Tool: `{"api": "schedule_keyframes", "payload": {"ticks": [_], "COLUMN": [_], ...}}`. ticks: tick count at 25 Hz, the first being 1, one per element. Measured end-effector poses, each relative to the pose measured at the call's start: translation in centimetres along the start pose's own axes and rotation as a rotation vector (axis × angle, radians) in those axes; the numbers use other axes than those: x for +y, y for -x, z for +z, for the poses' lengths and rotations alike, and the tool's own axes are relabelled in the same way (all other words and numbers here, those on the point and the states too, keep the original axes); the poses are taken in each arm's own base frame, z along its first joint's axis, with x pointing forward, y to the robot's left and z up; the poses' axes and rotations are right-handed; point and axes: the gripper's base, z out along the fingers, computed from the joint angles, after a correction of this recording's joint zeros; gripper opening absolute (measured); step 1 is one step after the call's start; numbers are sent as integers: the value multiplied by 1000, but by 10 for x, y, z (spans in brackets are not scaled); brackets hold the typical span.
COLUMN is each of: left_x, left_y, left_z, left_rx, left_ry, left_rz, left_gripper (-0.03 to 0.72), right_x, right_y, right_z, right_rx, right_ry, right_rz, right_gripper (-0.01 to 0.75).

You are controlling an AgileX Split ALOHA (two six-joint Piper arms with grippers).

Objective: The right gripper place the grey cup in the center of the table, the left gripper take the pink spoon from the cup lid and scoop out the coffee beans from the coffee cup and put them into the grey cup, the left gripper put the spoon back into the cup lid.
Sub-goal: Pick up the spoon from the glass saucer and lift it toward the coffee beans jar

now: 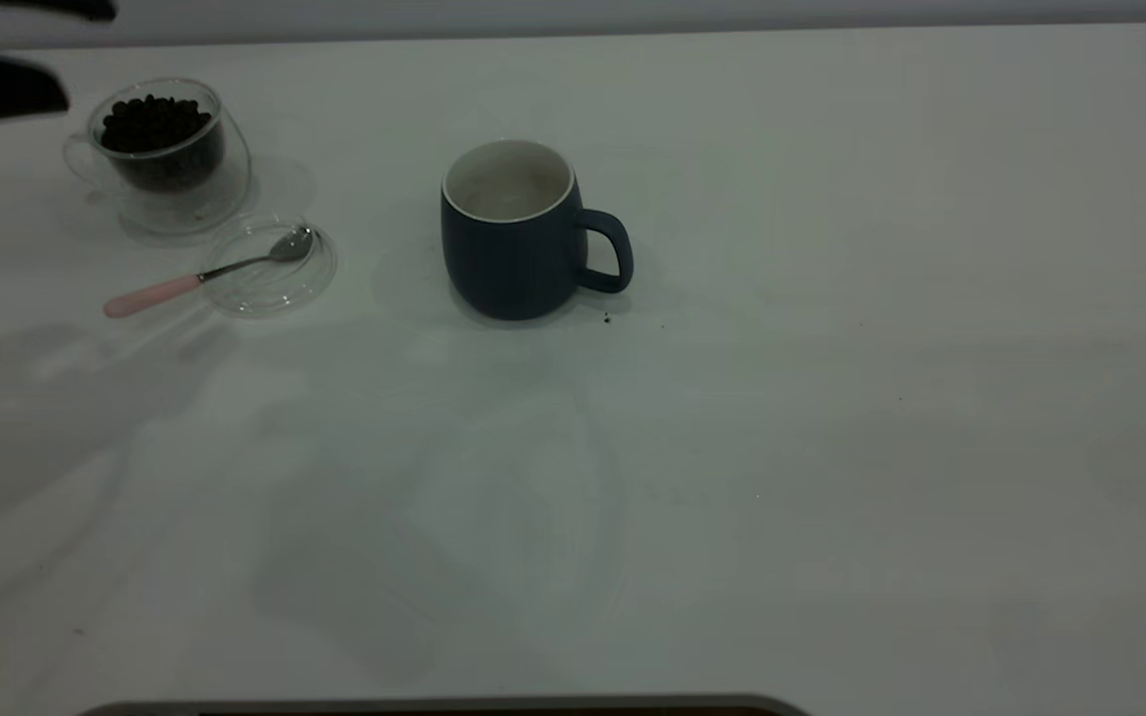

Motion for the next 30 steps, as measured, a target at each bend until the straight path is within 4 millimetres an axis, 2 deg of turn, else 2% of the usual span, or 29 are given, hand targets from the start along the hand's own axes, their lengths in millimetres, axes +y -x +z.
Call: {"api": "schedule_keyframes", "payload": {"ticks": [7,15,18,24,30], "left_x": [63,115,130,153,158], "left_y": [7,9,7,-4,-5], "left_z": [1,-17,-20,-3,14], "left_rx": [40,26,17,40,20], "left_ry": [-23,-12,-33,-38,-257], "left_rz": [-216,-306,-319,-302,-248], "left_gripper": [594,594,594,594,594], "right_x": [0,0,0,0,0], "right_y": [0,0,0,0,0], "right_z": [0,0,0,0,0], "right_rx": [0,0,0,0,0], "right_ry": [0,0,0,0,0], "right_rz": [0,0,0,0,0], "right_gripper": [591,590,590,590,588]}}
